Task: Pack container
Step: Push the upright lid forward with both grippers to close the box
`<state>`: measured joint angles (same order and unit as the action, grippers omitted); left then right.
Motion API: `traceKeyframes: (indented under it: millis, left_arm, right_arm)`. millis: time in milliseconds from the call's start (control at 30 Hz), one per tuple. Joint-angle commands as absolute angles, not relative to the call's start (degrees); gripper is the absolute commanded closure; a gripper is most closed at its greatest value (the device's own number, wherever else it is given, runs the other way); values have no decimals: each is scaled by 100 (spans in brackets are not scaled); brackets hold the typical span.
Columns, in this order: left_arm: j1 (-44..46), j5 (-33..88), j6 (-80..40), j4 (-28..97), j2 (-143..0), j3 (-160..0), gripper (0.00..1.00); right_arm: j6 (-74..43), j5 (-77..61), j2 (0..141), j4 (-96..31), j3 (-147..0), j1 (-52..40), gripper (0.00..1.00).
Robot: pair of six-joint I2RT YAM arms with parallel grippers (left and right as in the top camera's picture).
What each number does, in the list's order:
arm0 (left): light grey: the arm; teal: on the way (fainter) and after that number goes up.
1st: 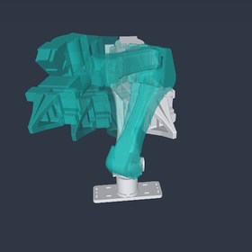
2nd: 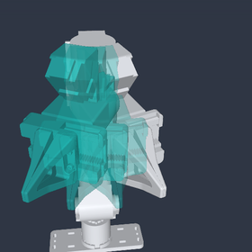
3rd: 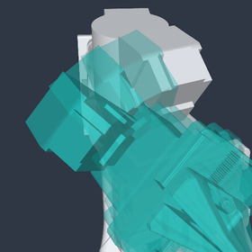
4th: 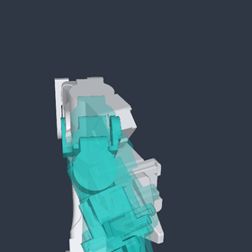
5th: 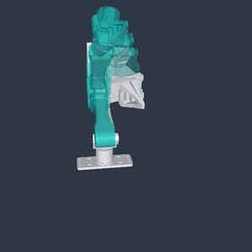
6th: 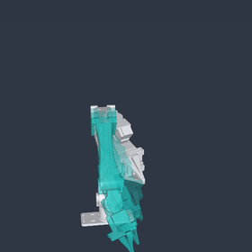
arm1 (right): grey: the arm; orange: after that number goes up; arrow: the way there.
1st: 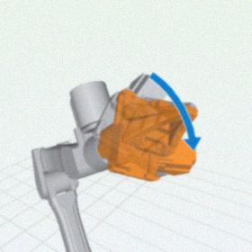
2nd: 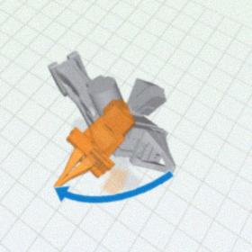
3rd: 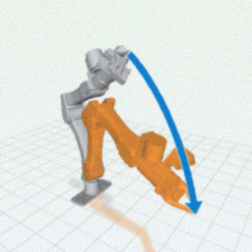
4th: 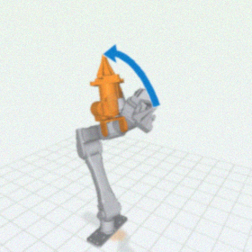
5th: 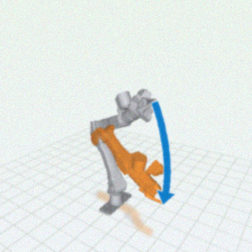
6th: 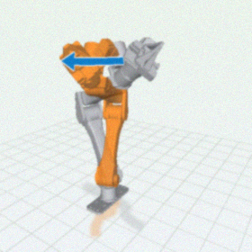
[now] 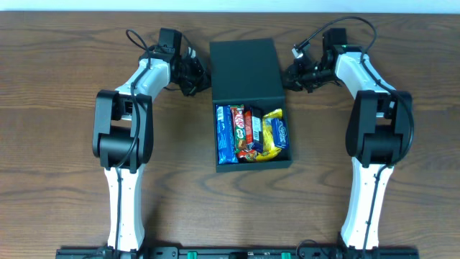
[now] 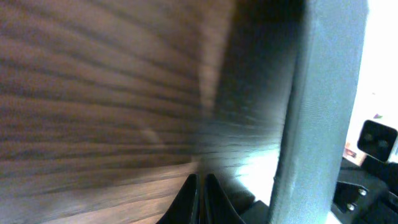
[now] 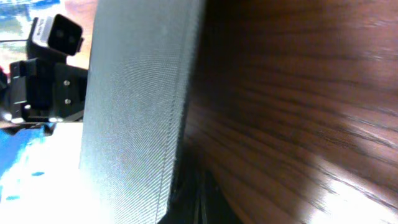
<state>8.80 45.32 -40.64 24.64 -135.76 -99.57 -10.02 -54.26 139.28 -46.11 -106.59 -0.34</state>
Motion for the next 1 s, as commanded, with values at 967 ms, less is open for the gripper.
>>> traceKeyframes:
  millis: [967]
  left_arm:
    - [886, 5527, -786, 5231, -13264, -12899, 94]
  right_arm:
    - [1321, -5883, 11795, -5603, -10630, 86, 98]
